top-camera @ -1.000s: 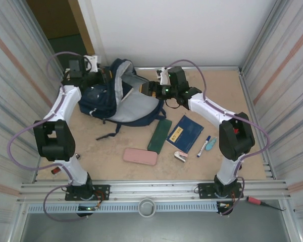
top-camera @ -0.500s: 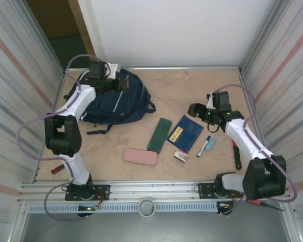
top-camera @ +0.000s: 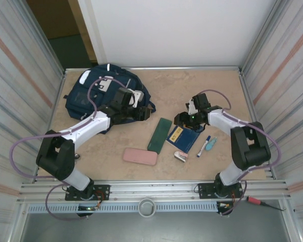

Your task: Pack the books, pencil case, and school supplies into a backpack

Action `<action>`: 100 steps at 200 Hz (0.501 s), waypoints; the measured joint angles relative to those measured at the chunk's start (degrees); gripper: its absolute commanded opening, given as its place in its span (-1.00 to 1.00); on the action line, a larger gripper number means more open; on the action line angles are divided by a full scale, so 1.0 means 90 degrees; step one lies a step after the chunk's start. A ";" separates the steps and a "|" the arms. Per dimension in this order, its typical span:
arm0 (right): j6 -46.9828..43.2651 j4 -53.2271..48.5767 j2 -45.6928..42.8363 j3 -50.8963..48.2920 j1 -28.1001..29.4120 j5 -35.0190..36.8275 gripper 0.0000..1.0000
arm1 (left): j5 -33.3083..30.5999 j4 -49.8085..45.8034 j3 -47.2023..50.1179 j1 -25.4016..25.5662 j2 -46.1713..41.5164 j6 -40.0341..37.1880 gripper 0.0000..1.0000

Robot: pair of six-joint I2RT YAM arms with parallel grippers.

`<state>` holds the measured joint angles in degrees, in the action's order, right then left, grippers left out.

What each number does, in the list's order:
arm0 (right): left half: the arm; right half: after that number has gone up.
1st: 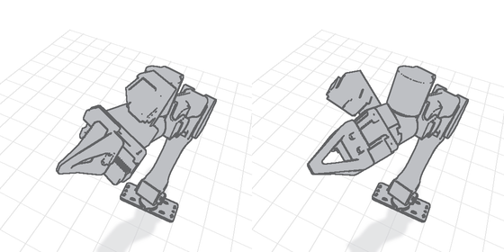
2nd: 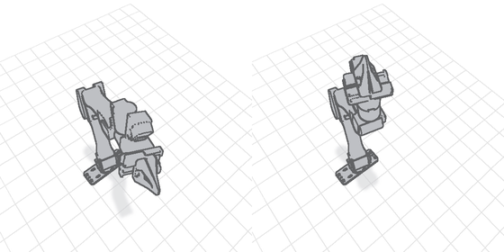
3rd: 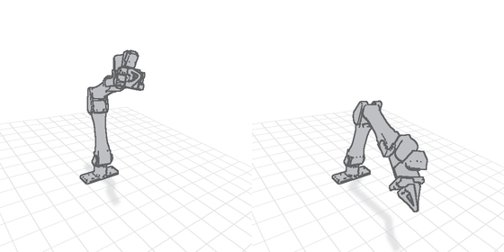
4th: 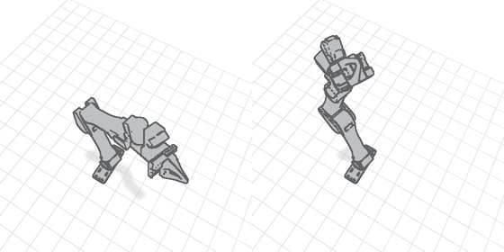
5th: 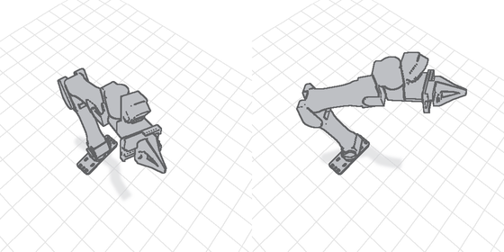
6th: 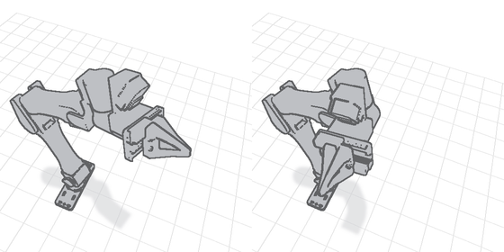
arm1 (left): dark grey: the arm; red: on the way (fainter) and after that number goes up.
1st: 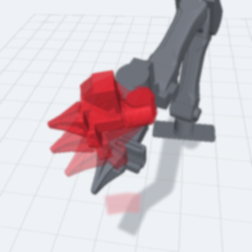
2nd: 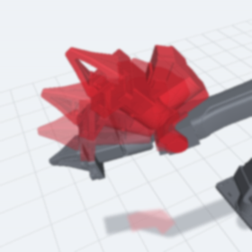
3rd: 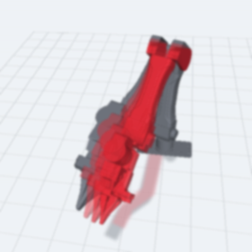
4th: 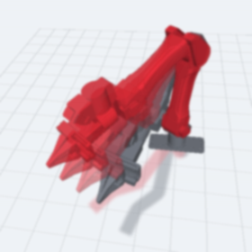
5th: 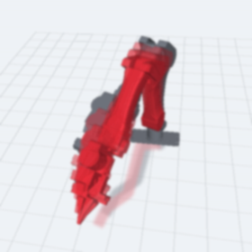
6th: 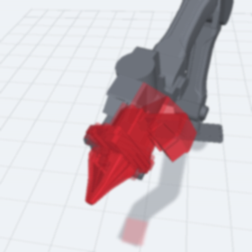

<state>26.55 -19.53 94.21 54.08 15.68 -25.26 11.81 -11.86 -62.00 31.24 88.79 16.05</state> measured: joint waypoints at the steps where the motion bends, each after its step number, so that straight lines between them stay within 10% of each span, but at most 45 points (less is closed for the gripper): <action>1: 0.0000 0.0007 0.0019 0.0000 -0.0005 0.0000 0.12 | -0.0007 0.0000 0.0002 0.0000 0.0000 0.0007 0.30; 100: 0.0697 0.0748 0.2023 0.1707 -0.2183 -0.0510 -0.13 | -0.0180 0.0160 0.0032 0.0471 -0.0005 0.0214 0.29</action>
<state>32.82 -12.80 112.42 69.45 -3.97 -29.85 10.20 -10.41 -61.71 35.48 88.75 17.98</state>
